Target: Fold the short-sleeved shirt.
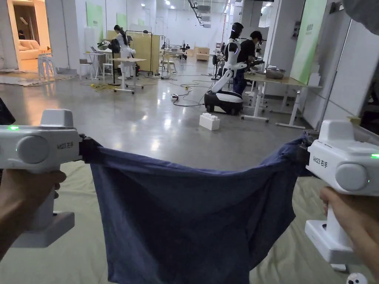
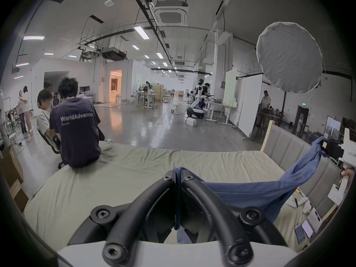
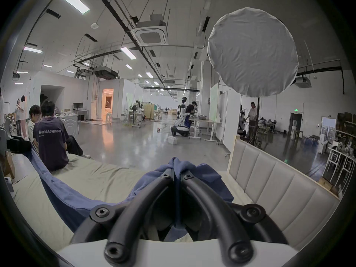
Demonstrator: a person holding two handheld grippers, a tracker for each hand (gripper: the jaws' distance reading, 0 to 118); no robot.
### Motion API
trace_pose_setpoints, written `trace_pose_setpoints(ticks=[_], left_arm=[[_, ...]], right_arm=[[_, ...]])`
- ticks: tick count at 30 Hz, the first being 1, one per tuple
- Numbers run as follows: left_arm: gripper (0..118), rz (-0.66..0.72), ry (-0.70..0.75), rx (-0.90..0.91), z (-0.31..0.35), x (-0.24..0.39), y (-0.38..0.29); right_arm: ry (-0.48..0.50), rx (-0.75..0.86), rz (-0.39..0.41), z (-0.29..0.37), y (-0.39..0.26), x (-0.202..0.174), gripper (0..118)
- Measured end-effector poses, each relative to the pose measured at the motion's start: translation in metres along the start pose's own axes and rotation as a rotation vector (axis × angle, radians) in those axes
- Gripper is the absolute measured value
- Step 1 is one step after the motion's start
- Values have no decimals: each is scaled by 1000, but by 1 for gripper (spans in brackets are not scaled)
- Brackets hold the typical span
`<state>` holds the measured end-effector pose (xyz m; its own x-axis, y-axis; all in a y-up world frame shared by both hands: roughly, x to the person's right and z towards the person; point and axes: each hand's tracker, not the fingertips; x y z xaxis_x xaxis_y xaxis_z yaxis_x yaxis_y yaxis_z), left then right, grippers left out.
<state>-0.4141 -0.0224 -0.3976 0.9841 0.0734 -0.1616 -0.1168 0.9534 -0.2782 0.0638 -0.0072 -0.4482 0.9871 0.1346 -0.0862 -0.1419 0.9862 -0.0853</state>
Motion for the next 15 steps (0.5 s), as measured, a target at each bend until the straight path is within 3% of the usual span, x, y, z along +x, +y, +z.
trace_pose_setpoints(ticks=[6, 7, 8, 9, 15], left_arm=[[4, 0, 22, 34, -31, 1, 35], [4, -14, 26, 28, -37, 3, 41], [4, -26, 38, 29, -43, 4, 47], [4, -30, 46, 32, -50, 3, 51], [4, -23, 76, 34, -78, 1, 76]], right_arm=[[-20, 40, -28, -33, 32, -5, 5], [-36, 40, -23, -40, 36, -8, 5], [-56, 83, 32, -45, 43, -10, 5], [-39, 54, -5, -51, 44, -11, 5], [-71, 120, 47, -78, 76, -19, 5]])
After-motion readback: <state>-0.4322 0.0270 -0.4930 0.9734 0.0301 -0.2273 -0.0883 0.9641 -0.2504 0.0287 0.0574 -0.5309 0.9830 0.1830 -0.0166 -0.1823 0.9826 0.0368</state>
